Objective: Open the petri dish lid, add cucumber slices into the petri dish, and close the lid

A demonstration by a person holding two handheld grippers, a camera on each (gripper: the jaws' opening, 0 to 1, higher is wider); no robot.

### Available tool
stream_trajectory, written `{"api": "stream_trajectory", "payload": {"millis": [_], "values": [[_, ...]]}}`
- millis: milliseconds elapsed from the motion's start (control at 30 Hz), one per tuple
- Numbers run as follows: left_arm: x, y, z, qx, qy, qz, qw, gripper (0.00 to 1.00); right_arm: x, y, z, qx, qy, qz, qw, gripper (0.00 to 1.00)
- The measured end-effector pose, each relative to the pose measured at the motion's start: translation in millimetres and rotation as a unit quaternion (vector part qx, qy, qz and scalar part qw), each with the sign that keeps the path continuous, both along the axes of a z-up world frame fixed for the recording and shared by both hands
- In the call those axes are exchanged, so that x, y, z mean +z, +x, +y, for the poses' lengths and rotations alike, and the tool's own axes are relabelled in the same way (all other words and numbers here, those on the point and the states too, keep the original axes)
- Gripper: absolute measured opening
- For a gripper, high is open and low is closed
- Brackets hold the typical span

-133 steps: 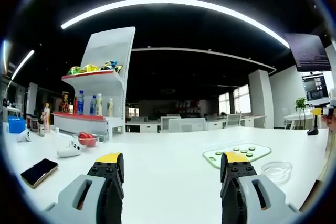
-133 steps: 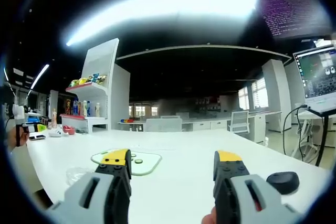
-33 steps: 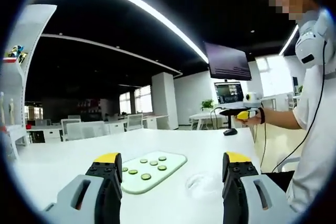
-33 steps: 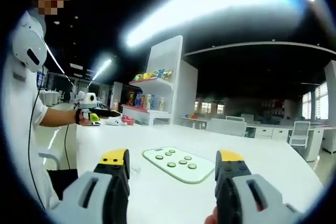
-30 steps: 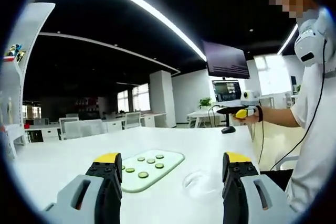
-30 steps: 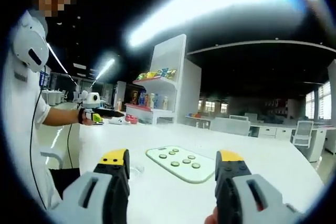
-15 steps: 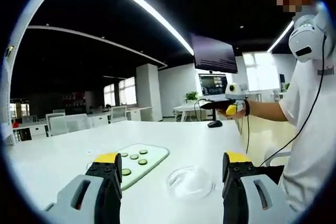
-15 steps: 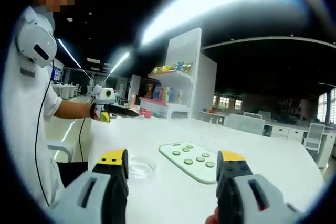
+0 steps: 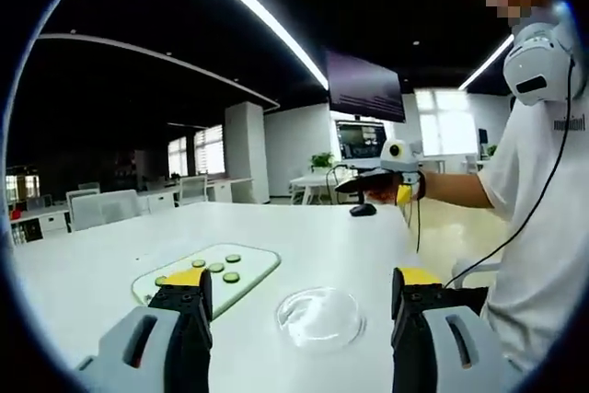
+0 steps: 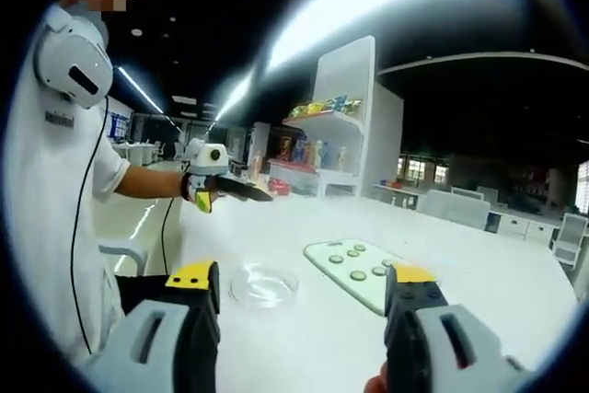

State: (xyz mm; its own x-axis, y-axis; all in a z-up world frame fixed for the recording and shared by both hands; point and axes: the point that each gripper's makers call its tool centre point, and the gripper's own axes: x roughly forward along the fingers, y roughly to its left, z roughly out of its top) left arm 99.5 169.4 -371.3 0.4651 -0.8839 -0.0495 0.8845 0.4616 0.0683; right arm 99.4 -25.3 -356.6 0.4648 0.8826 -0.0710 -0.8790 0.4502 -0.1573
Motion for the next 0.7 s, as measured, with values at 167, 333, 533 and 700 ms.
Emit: {"api": "stream_trajectory", "payload": {"millis": [167, 333, 533, 700], "values": [[-3.2, -0.3, -1, -0.006, 0.007, -0.001, 1.0000, 0.81, -7.0, -2, 9, 0.015, -0.014, 0.006, 0.9998, 0.76], [-6.0, -0.8, -2, -0.011, 0.013, 0.002, 0.9998, 0.81, -13.0, -5, 17, 0.032, -0.026, 0.012, 0.9991, 0.78], [-9.6, -1.9, -5, -0.024, 0.026, 0.007, 0.9994, 0.81, -25.6, -5, 26, 0.046, -0.047, 0.024, 0.9975, 0.78], [-11.7, 0.0, -10, -0.034, 0.037, 0.010, 0.9987, 0.82, -30.9, -7, 33, 0.061, -0.056, 0.031, 0.9961, 0.79]]}}
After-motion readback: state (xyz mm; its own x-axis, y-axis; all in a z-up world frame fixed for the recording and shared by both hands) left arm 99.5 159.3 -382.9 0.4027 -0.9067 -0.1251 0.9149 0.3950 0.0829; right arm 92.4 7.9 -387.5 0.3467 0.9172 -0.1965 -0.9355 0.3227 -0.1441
